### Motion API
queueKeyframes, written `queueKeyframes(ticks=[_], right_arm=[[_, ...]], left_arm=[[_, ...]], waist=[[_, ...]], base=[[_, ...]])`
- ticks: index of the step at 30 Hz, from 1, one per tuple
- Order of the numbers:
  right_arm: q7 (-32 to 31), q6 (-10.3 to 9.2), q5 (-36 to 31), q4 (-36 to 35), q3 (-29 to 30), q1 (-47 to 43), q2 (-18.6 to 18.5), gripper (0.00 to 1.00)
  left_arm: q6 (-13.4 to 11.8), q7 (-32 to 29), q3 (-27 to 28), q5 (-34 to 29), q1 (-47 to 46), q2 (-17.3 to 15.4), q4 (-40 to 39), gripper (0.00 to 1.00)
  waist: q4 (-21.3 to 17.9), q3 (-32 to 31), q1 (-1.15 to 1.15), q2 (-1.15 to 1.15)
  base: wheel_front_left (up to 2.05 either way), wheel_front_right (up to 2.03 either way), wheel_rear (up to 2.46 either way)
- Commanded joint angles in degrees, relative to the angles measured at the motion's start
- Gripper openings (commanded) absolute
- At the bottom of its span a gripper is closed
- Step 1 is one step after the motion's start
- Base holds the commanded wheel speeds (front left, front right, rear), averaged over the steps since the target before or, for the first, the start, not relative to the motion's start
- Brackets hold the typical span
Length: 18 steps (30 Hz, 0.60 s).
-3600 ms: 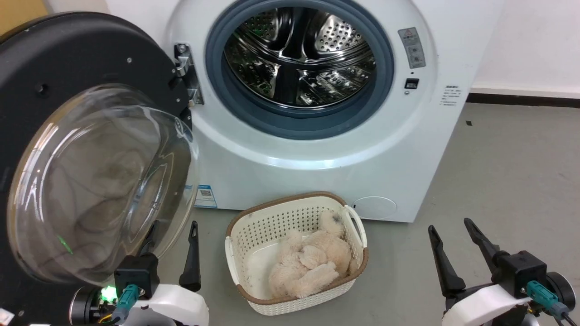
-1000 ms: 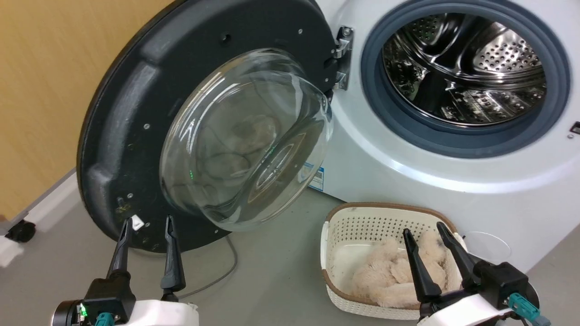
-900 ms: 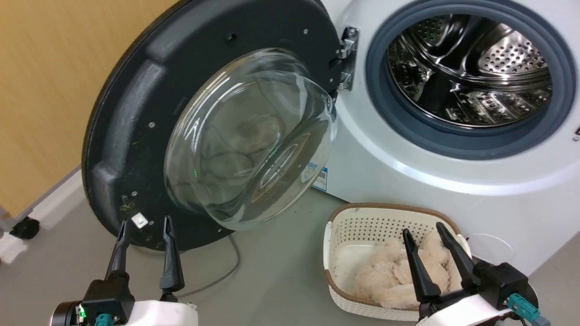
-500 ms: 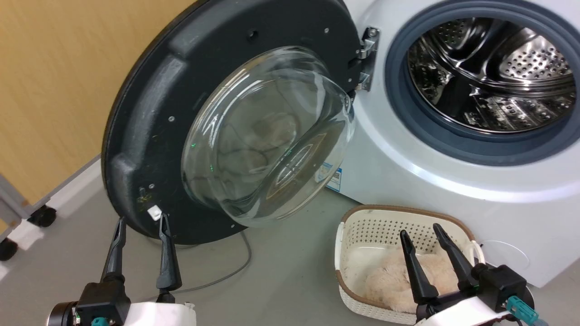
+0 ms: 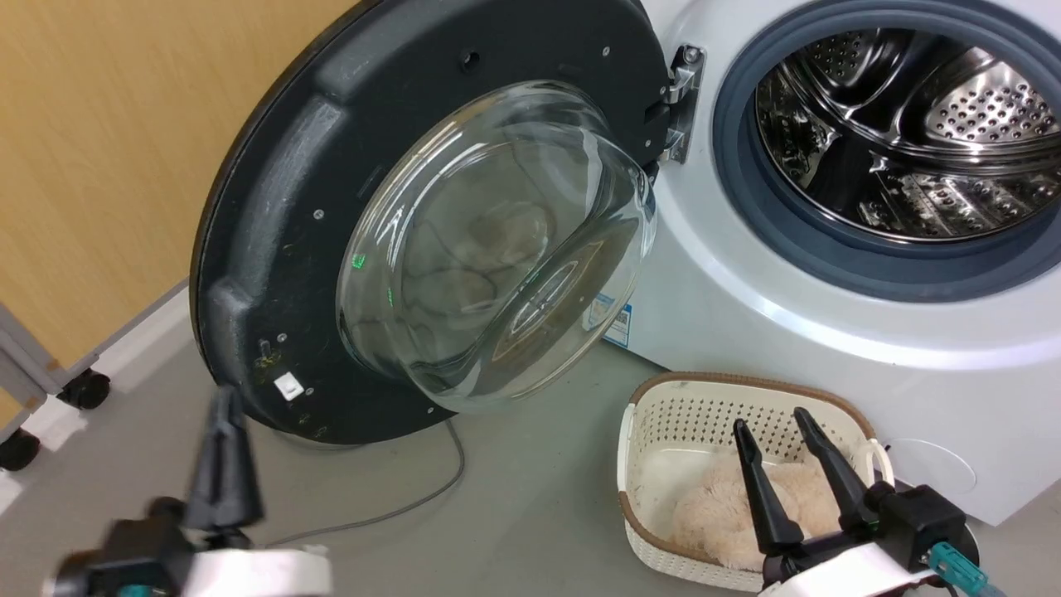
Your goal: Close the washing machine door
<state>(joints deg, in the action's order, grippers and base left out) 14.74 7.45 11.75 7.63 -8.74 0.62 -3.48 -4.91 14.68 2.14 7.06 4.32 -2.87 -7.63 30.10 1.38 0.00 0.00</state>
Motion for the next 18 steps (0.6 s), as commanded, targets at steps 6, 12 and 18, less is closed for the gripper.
queueKeyframes(ticks=[6,12,18], right_arm=[[0.26,0.03,-0.99,-1.53,1.32,0.66,-0.68,1.00],[0.26,0.03,-1.55,-2.35,1.25,1.10,-1.54,1.00],[0.26,0.03,-1.48,-2.50,1.08,2.25,-2.20,1.00]], left_arm=[[5.47,0.32,7.82,1.78,-7.40,-4.29,0.61,0.00],[9.25,0.24,17.05,10.64,-17.35,-9.31,10.04,0.00],[10.70,-7.82,23.73,24.00,-28.34,-14.27,24.12,0.00]], waist=[[-0.03,1.89,0.00,0.00],[-2.04,5.02,0.00,0.00],[-3.93,7.11,0.00,0.00]], base=[[0.00,0.00,0.00],[0.00,0.00,0.00],[0.00,0.00,0.00]])
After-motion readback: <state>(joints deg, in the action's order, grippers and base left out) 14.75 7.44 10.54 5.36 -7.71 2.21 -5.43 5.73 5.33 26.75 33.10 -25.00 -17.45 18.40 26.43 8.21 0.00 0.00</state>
